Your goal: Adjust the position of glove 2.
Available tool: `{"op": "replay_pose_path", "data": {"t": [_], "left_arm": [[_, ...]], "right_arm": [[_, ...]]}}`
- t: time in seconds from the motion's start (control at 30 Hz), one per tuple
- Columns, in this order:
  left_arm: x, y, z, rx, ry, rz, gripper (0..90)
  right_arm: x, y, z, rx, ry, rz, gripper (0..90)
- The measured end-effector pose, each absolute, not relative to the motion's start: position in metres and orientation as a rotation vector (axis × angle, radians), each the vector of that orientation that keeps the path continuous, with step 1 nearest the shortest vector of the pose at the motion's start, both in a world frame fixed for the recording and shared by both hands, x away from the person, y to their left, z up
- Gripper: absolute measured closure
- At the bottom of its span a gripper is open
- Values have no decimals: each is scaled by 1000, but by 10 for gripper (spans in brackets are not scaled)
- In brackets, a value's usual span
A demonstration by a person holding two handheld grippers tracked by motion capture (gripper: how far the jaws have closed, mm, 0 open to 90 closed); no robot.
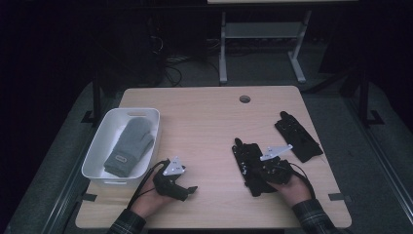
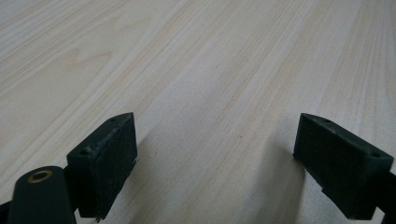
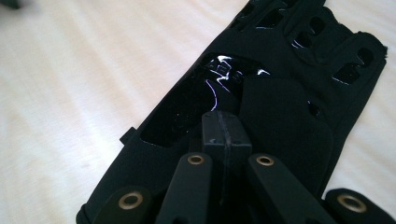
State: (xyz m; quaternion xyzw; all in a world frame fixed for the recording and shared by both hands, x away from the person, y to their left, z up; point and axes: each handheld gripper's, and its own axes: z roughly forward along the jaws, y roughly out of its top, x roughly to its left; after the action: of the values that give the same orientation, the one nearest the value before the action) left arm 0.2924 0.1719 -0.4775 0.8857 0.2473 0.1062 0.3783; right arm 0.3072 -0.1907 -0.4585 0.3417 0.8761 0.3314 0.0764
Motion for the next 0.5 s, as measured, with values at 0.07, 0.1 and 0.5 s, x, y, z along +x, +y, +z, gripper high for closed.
{"op": "replay_pose_path", "data": {"t": [0.07, 0.1, 0.5], "left_arm": [[292, 172, -478, 2263, 634, 269, 124], [292, 172, -478, 2264, 633, 270, 123], [292, 172, -478, 2257, 636, 268, 123]], "right_arm": [[300, -187, -458, 1010, 2641, 991, 900], [297, -185, -458, 992, 2648, 991, 900], [293, -197, -446, 999, 2585, 1024, 900]]}}
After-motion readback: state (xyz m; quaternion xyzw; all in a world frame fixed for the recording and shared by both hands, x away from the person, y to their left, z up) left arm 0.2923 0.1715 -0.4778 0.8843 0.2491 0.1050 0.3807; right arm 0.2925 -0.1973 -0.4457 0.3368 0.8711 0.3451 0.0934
